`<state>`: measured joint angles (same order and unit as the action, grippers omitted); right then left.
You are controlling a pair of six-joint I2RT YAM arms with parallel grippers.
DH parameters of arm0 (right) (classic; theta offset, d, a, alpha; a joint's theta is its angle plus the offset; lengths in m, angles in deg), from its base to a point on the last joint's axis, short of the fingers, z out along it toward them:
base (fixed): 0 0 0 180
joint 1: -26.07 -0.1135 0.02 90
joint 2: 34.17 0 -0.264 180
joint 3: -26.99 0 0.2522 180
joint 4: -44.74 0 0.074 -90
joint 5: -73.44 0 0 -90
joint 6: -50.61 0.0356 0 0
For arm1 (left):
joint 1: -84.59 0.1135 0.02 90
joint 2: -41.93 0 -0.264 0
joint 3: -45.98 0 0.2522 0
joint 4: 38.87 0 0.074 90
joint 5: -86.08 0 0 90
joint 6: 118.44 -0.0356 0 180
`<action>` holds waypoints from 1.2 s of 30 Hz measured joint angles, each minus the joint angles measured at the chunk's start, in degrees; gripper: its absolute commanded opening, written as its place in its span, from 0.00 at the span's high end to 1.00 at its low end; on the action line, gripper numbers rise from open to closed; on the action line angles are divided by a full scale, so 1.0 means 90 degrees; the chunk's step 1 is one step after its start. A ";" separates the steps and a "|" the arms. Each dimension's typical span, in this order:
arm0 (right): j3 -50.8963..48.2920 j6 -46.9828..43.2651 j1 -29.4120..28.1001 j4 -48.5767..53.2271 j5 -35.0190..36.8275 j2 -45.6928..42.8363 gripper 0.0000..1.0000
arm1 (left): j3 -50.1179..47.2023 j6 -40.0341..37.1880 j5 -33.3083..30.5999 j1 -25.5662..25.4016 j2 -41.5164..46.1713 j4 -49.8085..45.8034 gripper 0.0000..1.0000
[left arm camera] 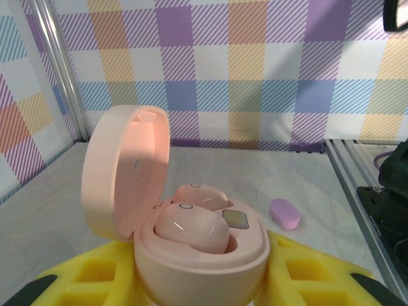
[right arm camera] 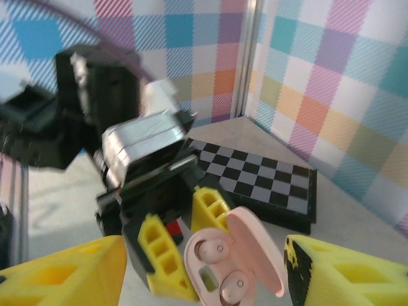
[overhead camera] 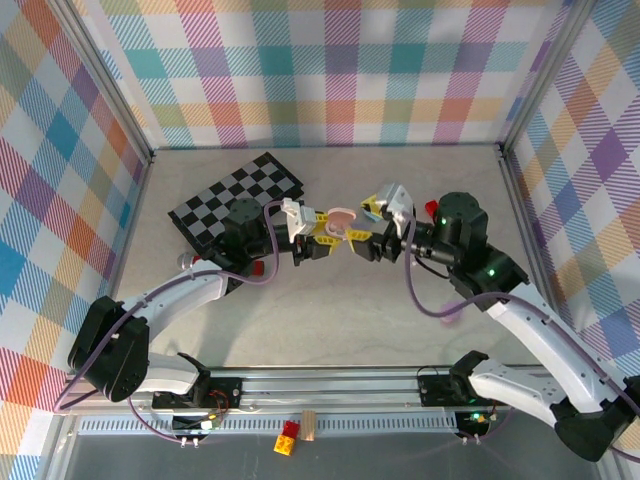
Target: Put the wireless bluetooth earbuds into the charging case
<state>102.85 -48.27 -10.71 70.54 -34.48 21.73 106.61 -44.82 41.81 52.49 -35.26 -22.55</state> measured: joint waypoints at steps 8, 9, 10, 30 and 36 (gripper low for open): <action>0.1610 0.1780 0.0223 0.0712 -0.0449 0.1569 0.41 | -0.0002 -0.0143 0.0005 0.0000 0.0000 0.0032 0.64; 0.1724 0.1928 0.0255 0.0804 -0.0537 0.1736 0.42 | -0.0002 -0.0146 0.0005 0.0000 0.0000 0.0032 0.64; 0.1841 0.2050 0.0284 0.0930 -0.0627 0.1899 0.42 | -0.0002 -0.0153 0.0005 0.0000 0.0000 0.0032 0.64; 0.1319 0.3215 0.0661 0.1690 -0.1277 0.1705 0.34 | -0.0036 0.0265 -0.0308 0.0061 -0.0153 0.0328 0.64; 0.0403 0.4614 0.1168 0.0695 -0.1481 0.1401 0.29 | -0.0039 0.0641 -0.0323 0.0061 -0.0228 0.0908 0.64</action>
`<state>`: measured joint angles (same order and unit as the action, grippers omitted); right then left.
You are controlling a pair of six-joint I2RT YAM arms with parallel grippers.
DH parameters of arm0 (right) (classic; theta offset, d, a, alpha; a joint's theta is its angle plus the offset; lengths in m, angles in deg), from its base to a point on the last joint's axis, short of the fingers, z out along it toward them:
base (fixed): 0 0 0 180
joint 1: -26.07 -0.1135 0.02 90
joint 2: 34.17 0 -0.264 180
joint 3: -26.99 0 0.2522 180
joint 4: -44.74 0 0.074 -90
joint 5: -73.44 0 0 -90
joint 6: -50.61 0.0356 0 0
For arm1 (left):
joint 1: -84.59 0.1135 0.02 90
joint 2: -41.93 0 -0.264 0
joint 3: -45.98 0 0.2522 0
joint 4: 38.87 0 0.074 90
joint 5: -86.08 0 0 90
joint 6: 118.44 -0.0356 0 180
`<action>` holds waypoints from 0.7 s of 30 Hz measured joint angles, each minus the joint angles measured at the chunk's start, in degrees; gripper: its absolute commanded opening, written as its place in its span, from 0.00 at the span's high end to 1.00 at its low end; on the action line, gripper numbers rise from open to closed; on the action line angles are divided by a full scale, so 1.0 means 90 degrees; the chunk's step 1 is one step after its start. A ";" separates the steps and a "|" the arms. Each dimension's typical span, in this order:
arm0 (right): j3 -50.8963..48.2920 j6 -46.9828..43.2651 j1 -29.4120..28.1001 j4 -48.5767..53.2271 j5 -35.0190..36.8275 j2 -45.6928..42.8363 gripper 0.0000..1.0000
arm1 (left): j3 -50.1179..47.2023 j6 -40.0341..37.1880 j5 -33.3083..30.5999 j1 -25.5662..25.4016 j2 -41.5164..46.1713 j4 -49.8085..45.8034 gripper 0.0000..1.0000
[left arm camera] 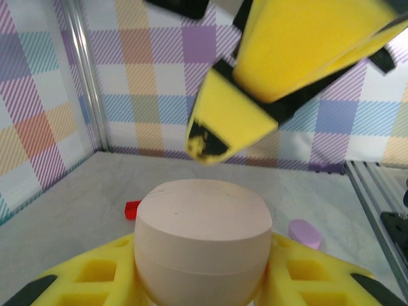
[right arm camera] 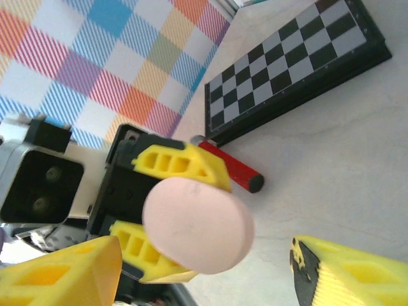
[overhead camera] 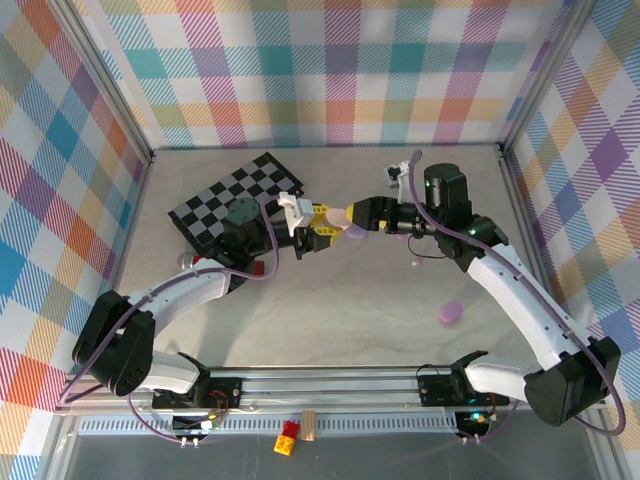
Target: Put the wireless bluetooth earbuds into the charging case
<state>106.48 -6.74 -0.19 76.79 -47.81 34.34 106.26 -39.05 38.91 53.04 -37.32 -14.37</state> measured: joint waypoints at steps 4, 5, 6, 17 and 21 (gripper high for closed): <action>-0.0520 0.1044 0.0005 -0.0954 -0.0561 0.0197 0.29 | 0.0002 0.0221 -0.0010 0.0000 -0.0044 0.0359 0.64; -0.0641 0.1321 0.0005 -0.1265 -0.0721 0.0265 0.29 | 0.0002 0.0260 -0.0007 0.0000 -0.0063 0.0449 0.64; -0.0721 0.1545 0.0005 -0.1518 -0.0852 0.0325 0.29 | 0.0002 0.0279 -0.0010 0.0000 -0.0075 0.0471 0.64; -0.1066 0.3315 0.0019 -0.3689 -0.1559 0.0811 0.55 | 0.0002 0.0410 0.0041 0.0024 -0.0185 0.0750 0.64; -0.1103 0.3594 0.0032 -0.3954 -0.1613 0.0838 0.63 | 0.0002 0.0393 0.0051 0.0024 -0.0185 0.0862 0.64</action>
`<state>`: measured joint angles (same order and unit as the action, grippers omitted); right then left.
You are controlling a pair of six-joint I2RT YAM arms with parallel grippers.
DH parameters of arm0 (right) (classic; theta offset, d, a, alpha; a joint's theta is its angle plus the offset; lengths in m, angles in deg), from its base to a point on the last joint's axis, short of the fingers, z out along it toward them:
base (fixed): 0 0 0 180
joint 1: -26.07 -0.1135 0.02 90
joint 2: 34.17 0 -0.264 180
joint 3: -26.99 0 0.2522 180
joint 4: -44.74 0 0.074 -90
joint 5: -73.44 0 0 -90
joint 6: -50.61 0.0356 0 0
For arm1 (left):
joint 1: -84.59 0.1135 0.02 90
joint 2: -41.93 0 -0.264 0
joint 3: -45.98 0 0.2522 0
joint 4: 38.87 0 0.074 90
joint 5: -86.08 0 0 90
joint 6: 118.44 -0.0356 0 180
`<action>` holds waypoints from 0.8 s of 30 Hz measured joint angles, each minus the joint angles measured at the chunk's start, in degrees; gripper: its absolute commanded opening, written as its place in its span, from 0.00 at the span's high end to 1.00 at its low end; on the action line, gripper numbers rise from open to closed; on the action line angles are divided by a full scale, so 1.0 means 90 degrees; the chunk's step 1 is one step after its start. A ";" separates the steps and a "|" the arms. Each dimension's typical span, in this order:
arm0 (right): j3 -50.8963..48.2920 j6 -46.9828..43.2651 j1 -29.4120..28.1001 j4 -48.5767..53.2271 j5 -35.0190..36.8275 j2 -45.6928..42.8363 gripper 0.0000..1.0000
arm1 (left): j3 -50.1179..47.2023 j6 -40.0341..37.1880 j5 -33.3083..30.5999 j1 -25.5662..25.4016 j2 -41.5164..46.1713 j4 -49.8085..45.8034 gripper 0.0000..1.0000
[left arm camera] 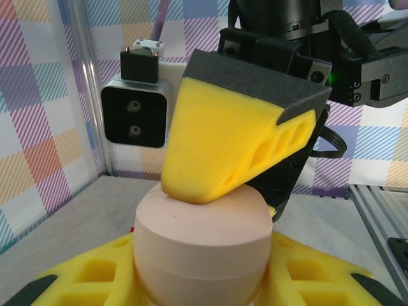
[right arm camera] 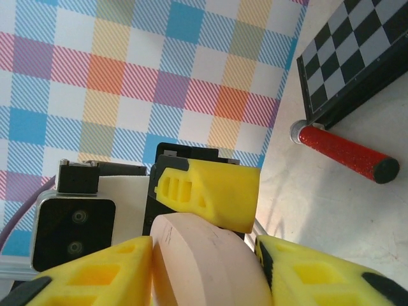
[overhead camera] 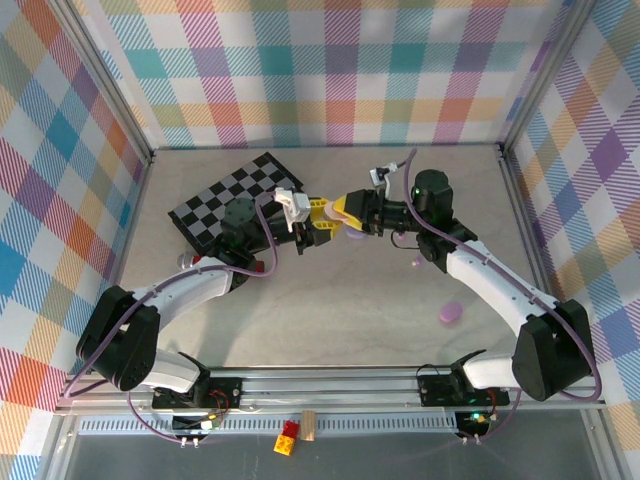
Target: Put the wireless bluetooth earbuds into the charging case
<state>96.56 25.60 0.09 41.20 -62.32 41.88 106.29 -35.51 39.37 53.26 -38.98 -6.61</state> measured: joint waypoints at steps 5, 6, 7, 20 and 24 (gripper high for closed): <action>-0.0092 0.0367 0.0012 -0.0425 -0.0044 0.0005 0.79 | -0.0002 -0.0024 0.0015 0.0005 0.0019 0.0114 0.63; -0.0097 0.0393 0.0012 -0.0461 -0.0049 0.0015 0.82 | -0.0002 -0.0036 0.0012 0.0005 0.0019 0.0100 0.63; -0.0097 0.0403 0.0010 -0.0474 -0.0049 0.0022 0.86 | -0.0002 -0.0051 0.0010 0.0005 0.0029 0.0083 0.63; -0.0097 -0.0250 0.0005 -0.0061 0.0228 0.0022 1.00 | -0.0032 -0.0423 -0.0136 0.0002 0.0194 -0.0622 0.07; -0.0097 -0.0692 0.0017 0.0243 0.0595 0.0044 1.00 | -0.0330 -0.0469 -0.0352 0.0019 0.0430 -0.0799 0.00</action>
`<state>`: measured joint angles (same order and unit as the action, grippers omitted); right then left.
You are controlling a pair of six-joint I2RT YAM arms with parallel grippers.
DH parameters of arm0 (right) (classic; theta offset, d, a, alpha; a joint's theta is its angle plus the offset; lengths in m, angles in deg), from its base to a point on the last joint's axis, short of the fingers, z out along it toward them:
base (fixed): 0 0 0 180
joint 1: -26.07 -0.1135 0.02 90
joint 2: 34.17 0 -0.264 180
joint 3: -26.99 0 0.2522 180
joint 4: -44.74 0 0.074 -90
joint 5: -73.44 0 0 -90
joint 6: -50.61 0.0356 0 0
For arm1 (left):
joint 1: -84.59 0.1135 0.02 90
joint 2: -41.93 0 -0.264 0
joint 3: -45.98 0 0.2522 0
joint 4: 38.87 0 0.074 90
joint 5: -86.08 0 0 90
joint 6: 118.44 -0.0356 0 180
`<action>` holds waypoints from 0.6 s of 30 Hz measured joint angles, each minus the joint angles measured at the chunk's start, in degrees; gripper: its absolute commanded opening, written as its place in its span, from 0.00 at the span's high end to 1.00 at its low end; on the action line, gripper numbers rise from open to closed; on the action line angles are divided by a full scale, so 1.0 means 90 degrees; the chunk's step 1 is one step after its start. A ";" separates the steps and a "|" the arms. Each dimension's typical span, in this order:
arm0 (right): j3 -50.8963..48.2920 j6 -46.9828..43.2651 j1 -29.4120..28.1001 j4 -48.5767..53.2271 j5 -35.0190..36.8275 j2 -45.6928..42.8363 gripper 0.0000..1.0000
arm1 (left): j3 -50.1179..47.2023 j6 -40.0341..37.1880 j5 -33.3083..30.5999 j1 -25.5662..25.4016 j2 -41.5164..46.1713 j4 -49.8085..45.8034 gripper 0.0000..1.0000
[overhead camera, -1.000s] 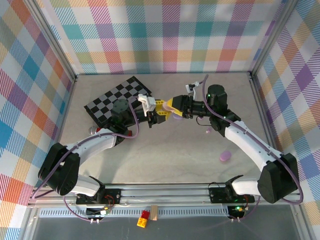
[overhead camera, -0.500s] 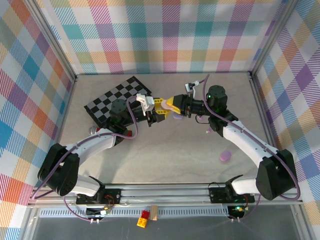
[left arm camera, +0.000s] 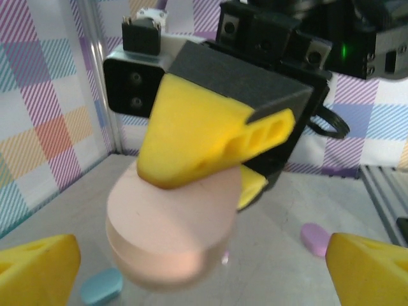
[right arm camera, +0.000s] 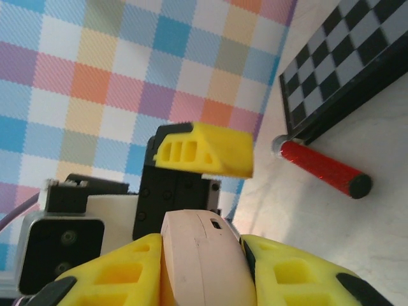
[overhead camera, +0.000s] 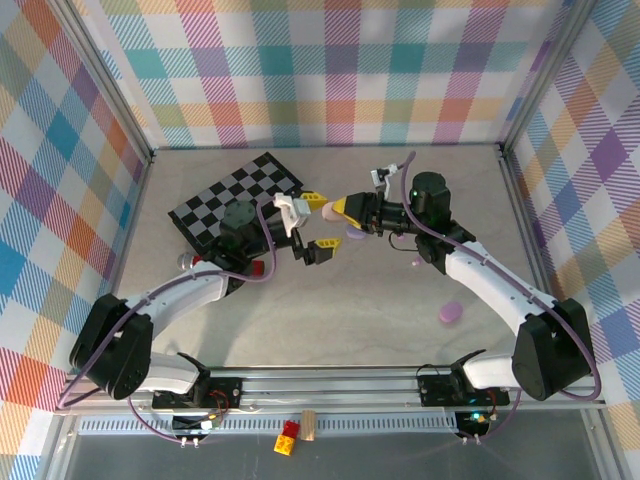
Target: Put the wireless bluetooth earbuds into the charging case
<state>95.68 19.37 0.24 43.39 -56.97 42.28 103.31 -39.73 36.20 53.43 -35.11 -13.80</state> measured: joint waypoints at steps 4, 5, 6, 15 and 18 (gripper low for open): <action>-0.0002 -0.0668 0.0000 0.0335 0.0561 0.0413 1.00 | -0.0559 -0.0015 -0.0265 0.0085 0.0347 -0.0185 0.00; -0.0027 -0.0787 0.0000 0.0347 0.0682 0.0619 1.00 | -0.0714 -0.0015 -0.0328 0.0134 0.0437 -0.0221 0.00; -0.0058 -0.0860 0.0000 0.0345 0.0787 0.0823 1.00 | -0.0848 -0.0012 -0.0381 0.0182 0.0522 -0.0287 0.00; -0.0134 -0.1265 -0.0474 0.0350 0.1591 0.2747 1.00 | -0.1605 0.0114 -0.0641 0.0690 0.1035 -0.0440 0.00; 0.0063 -0.1275 -0.0719 0.0253 0.1695 0.3317 1.00 | -0.1705 0.0199 -0.0663 0.0818 0.1042 -0.0379 0.00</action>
<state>96.25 7.90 -6.23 45.66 -41.71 72.13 87.97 -37.94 30.23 60.80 -25.73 -17.21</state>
